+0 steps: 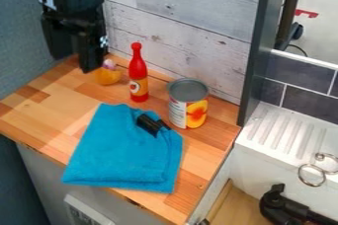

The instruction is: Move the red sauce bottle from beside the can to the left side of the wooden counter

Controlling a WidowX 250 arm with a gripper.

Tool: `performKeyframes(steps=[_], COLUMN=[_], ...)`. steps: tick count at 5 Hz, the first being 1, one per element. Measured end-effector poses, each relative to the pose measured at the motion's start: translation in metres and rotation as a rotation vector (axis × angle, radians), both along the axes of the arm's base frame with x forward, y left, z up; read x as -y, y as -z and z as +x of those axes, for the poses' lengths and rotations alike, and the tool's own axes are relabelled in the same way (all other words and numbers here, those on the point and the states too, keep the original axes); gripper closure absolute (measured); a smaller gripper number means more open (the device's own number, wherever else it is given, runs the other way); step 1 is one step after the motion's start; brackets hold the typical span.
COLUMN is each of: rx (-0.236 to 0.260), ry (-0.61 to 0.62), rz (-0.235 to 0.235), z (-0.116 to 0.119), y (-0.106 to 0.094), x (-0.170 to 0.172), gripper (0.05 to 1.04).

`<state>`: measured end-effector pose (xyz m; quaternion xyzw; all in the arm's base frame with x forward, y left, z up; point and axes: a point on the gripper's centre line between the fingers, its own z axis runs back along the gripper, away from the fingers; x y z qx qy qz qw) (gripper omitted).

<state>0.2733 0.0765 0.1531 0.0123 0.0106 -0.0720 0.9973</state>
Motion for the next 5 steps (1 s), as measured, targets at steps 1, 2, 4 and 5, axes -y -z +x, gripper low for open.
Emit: performKeyframes(steps=[1,2,4,5], rx=[0.020,0.072,0.053,0.035], ry=[-0.022,0.021,0.000,-0.010], rz=[0.019,0.001,-0.008,-0.011], z=[0.028,0.055,0.106,0.125], y=[0.005,0.014,0.036,0.042], x=[-0.009,-0.011,-0.024,-0.027], gripper=[0.083,0.083,0.083,0.083])
